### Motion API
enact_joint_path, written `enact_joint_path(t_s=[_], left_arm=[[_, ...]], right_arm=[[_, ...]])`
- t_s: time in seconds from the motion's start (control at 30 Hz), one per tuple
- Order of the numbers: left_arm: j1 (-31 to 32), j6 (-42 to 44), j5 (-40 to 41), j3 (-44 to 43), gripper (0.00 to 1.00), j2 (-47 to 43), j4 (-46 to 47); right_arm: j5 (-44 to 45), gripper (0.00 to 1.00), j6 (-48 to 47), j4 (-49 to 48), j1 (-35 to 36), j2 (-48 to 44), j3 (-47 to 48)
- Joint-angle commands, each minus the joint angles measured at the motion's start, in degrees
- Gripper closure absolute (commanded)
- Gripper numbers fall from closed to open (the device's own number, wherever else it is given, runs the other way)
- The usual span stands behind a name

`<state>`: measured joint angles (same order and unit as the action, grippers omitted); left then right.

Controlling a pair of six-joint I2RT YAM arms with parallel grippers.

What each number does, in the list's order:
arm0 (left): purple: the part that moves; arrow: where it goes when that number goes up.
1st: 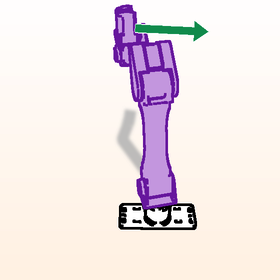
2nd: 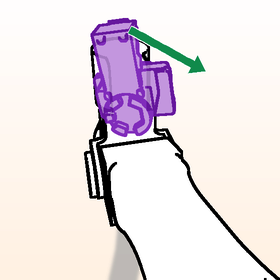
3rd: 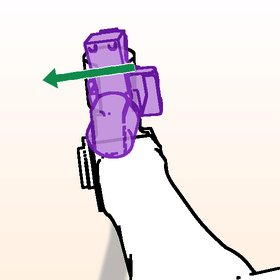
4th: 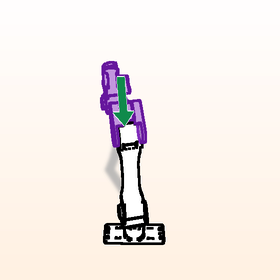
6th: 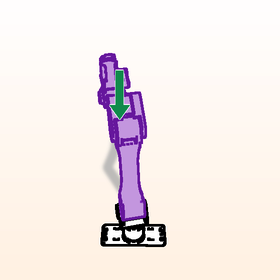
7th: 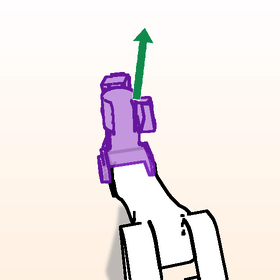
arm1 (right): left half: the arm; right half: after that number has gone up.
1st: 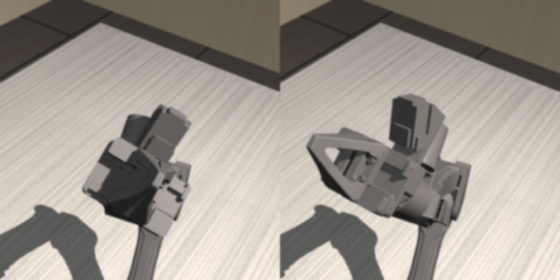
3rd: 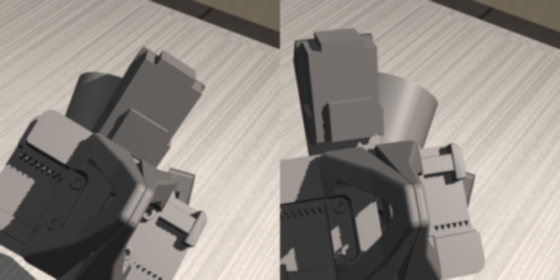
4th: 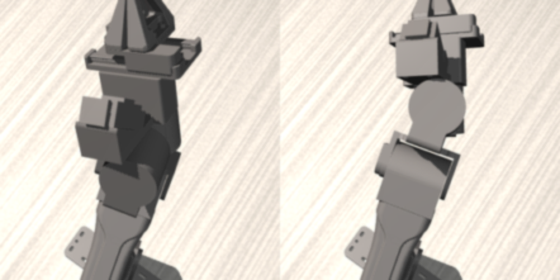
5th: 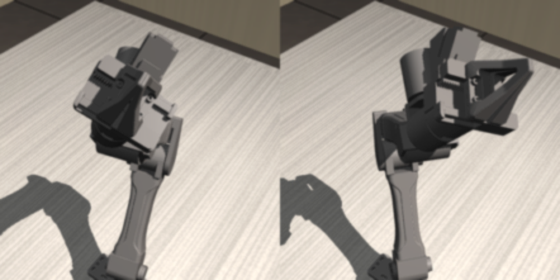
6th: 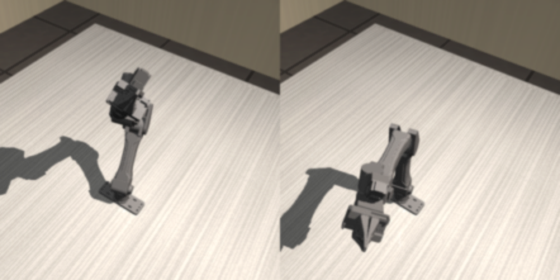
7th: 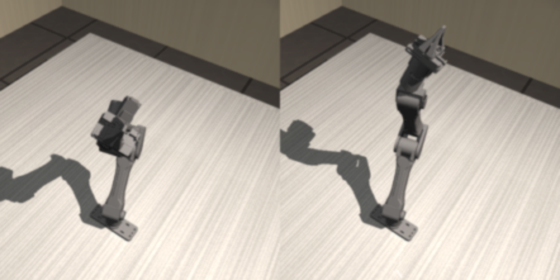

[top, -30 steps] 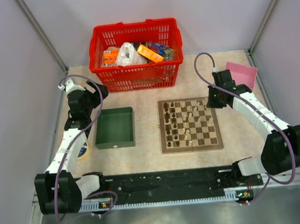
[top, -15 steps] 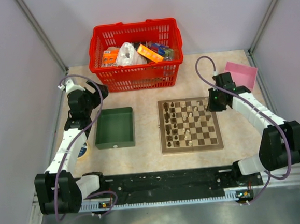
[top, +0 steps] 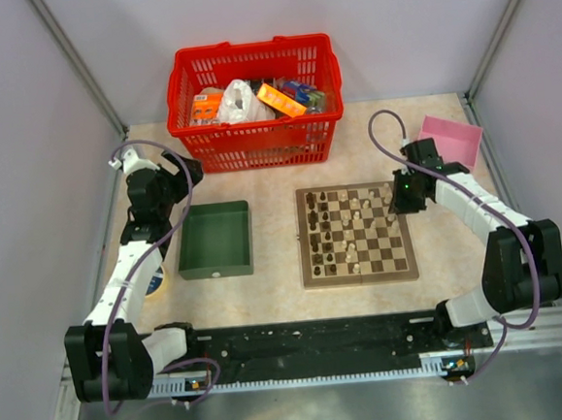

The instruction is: Set up the chess pieces on the board

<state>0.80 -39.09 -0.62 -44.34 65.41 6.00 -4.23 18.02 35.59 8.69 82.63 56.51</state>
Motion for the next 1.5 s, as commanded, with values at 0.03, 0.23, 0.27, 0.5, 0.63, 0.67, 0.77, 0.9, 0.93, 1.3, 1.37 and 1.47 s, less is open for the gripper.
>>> enact_joint_path(t_s=[0.03,0.23,0.27,0.5,0.63,0.67,0.77,0.9,0.93,1.3,1.37,1.47], left_arm=[[-0.4,0.0,-0.3,0.2,0.01,-0.1,2.4],[-0.4,0.1,-0.3,0.4,0.01,-0.1,2.4],[-0.3,0.0,-0.3,0.4,0.01,-0.1,2.3],[-0.4,0.1,-0.5,0.4,0.01,-0.1,2.3],[-0.4,0.0,-0.5,0.3,0.01,0.0,2.4],[-0.4,-0.1,-0.6,0.3,0.01,0.0,2.4],[-0.4,-0.1,-0.7,0.4,0.01,-0.2,2.4],[-0.4,-0.2,-0.6,0.4,0.01,-0.2,2.4],[-0.4,-0.1,-0.7,0.5,0.01,-0.3,2.4],[-0.4,-0.5,-1.3,0.7,0.01,-0.1,3.2],[-0.4,-0.6,-1.4,0.6,0.01,-0.1,3.3],[-0.4,-0.5,-1.5,0.5,0.01,-0.2,3.3]], right_arm=[[-0.7,0.87,-1.1,-1.1,-0.9,0.2,-0.3],[-1.2,0.86,-1.3,-1.1,-0.9,1.2,-0.1],[-1.2,0.86,-1.3,-1.1,-0.9,1.3,-0.1],[-0.9,0.8,-1.6,-1.1,-0.9,0.8,-0.2],[-0.9,0.66,-1.8,-1.0,-0.9,0.2,0.1],[-0.9,0.62,-1.9,-1.0,-0.9,0.0,0.1],[-0.5,0.57,-1.9,-1.0,-0.9,-0.5,0.8],[0.9,0.52,-2.2,-0.3,-0.9,-1.7,2.5],[1.6,0.52,-2.2,0.0,-1.0,-2.4,3.2],[8.1,0.42,-4.1,3.3,8.6,-8.5,9.2],[7.1,0.43,-3.4,3.3,10.0,-7.8,9.0],[8.1,0.45,-2.9,3.3,13.1,-5.8,8.0]])
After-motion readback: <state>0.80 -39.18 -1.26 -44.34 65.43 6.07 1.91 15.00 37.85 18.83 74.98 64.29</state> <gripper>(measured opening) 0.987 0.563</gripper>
